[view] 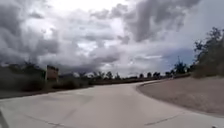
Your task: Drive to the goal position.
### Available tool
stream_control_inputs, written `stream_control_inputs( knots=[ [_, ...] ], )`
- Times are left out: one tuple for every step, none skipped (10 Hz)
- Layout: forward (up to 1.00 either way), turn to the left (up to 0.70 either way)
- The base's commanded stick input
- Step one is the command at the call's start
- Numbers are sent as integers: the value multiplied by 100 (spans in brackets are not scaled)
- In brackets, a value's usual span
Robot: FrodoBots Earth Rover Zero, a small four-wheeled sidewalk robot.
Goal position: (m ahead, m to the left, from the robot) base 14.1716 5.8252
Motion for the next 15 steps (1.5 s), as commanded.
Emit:
stream_control_inputs(
  knots=[
    [85, 0],
    [85, 0],
    [85, 0],
    [85, 0],
    [85, 0],
    [85, 0],
    [85, 0],
    [85, 0],
    [85, 0],
    [85, 0],
    [85, 0],
    [85, 0],
    [85, 0],
    [85, 0],
    [85, 0]
  ],
)
